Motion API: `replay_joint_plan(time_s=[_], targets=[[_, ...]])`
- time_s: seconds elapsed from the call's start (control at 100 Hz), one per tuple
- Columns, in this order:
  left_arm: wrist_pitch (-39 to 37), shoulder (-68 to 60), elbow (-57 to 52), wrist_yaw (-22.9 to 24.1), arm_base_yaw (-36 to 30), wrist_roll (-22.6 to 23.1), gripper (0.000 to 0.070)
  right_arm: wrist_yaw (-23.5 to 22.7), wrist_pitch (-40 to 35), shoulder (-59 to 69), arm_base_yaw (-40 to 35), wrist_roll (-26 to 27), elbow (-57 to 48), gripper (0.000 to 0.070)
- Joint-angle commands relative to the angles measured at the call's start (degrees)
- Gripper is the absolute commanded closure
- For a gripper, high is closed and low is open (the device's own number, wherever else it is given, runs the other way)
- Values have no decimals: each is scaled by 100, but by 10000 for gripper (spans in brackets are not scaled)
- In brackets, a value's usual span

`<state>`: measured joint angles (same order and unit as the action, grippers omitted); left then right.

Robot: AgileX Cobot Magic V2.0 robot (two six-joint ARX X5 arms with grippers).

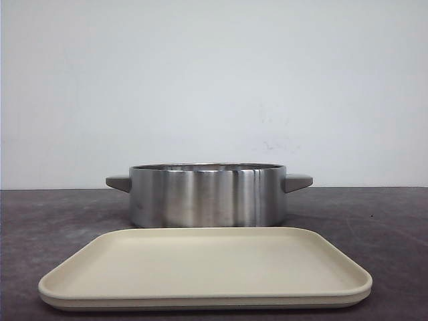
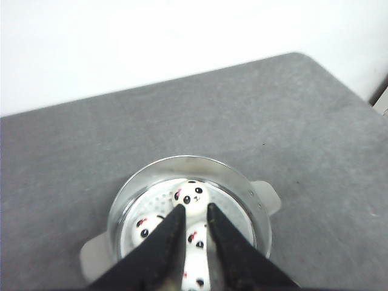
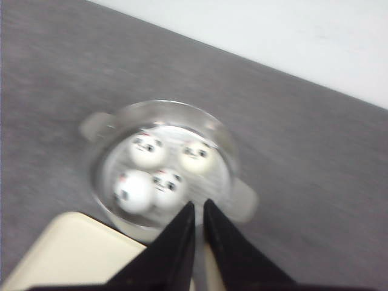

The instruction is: Steam buns

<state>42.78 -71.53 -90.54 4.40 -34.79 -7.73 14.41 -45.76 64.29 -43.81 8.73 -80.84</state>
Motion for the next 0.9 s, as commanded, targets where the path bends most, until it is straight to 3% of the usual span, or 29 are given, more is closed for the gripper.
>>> replay_joint_plan(time_s=[0.0, 0.15, 0.38, 0.55, 0.89], targets=[[149, 297, 92, 35, -61, -50, 687, -240, 745, -116, -46, -61, 555, 683], [107, 1460, 1001, 35, -66, -205, 687, -702, 1808, -487, -55, -13, 1829, 683], [42, 3211, 2863, 57, -66, -610, 687, -699, 2691, -1084, -68, 46, 3104, 683], [92, 4046, 3641, 247, -66, -970, 686, -518, 2422, -1161, -52, 118, 3222, 683], [203, 4385, 3672, 310, -66, -968, 684, -533, 2337, -1161, -57, 111, 3222, 683]])
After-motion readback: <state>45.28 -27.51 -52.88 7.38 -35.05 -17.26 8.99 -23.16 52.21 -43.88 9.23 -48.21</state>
